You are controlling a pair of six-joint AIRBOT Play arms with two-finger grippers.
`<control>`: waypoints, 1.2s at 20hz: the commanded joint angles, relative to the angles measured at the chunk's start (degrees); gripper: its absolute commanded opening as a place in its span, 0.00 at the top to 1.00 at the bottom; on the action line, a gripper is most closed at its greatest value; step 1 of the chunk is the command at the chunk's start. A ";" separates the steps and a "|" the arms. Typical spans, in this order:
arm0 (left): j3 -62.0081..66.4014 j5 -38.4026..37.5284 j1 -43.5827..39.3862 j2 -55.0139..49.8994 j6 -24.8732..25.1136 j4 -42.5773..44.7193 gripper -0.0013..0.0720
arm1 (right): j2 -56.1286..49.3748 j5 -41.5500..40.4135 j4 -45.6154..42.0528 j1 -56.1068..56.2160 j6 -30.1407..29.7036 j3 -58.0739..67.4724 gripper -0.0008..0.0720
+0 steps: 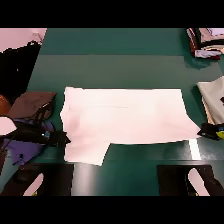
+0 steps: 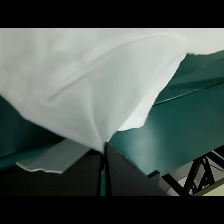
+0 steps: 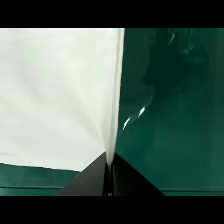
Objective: Fold the shirts.
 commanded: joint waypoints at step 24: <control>35.26 27.87 0.02 -42.99 3.13 8.28 0.69 | -51.01 0.22 14.40 8.24 2.12 47.60 0.44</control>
